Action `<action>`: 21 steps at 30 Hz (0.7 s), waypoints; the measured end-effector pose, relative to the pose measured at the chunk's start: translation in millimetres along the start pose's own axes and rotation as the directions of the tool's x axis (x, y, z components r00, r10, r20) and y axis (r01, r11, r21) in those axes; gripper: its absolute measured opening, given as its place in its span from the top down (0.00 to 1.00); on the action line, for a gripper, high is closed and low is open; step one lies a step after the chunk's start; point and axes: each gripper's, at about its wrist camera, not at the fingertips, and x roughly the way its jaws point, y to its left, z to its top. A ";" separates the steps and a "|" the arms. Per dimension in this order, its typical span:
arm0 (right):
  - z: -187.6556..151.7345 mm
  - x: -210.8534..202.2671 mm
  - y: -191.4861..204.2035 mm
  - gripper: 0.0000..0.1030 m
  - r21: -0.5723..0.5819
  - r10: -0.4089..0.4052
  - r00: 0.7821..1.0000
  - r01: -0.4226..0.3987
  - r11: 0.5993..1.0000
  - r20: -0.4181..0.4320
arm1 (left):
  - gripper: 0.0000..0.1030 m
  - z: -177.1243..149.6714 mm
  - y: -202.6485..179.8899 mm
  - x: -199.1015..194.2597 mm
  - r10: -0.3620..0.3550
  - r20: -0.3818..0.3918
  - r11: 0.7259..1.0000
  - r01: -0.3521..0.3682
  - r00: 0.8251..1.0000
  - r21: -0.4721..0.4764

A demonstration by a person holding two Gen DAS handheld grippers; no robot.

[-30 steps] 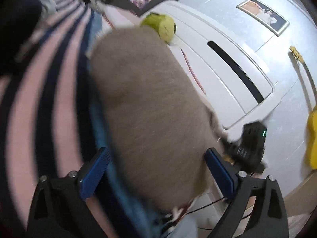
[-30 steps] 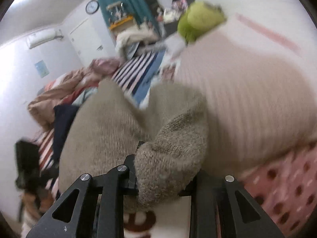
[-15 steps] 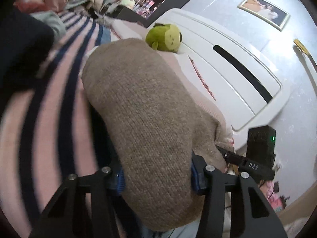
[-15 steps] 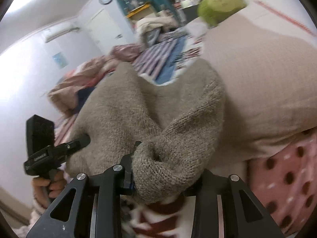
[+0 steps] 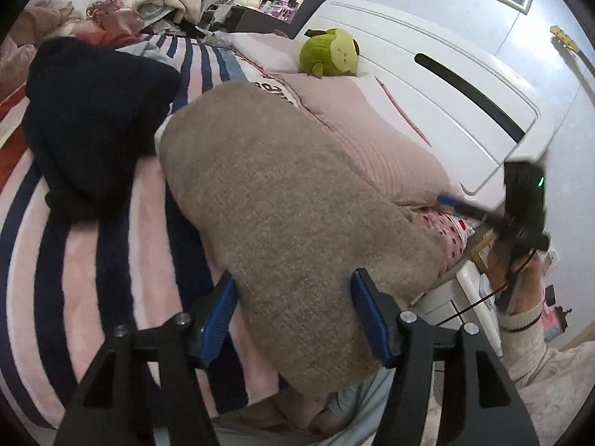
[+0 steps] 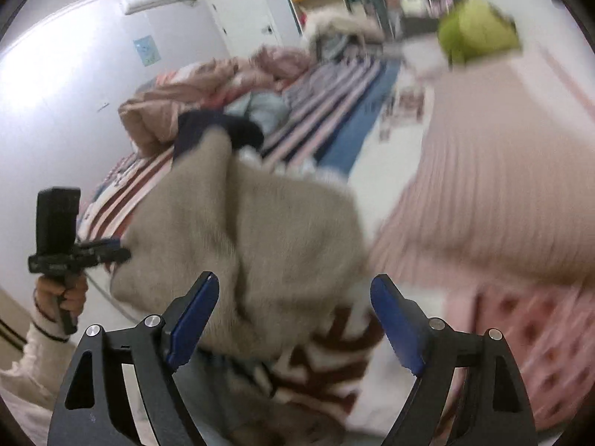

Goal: Fold small clothes

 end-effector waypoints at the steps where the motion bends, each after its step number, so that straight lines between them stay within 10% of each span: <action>1: 14.0 -1.2 1.8 0.17 -0.007 0.022 1.000 -0.022 1.000 0.022 | 0.44 0.1 0.0 1.6 0.000 0.006 1.000 0.000 1.000 0.000; 4: 49.9 28.6 8.5 0.16 -0.022 0.209 0.977 -0.211 0.977 -0.049 | 0.44 -2.4 0.8 2.0 0.000 0.025 1.000 0.000 1.000 -0.002; 8: 69.0 107.7 32.8 0.18 0.046 0.391 0.894 -0.391 0.919 -0.220 | 0.44 -9.3 7.0 -3.3 -0.018 0.040 1.000 0.019 0.999 -0.021; 10: 70.8 131.8 39.8 0.57 0.087 0.448 0.862 -0.441 0.893 -0.236 | 0.44 -5.8 5.1 -1.1 -0.025 0.043 1.000 0.026 0.999 -0.018; 11: 69.9 133.5 40.7 0.88 0.084 0.439 0.868 -0.431 0.898 -0.232 | 0.44 -3.8 3.9 -0.5 -0.026 0.043 1.000 0.026 0.999 -0.013; 21: 41.6 61.2 -33.7 0.92 0.093 0.220 0.970 -0.210 0.973 -0.108 | 0.44 38.3 -47.8 35.2 -0.199 0.052 0.972 0.190 0.979 0.141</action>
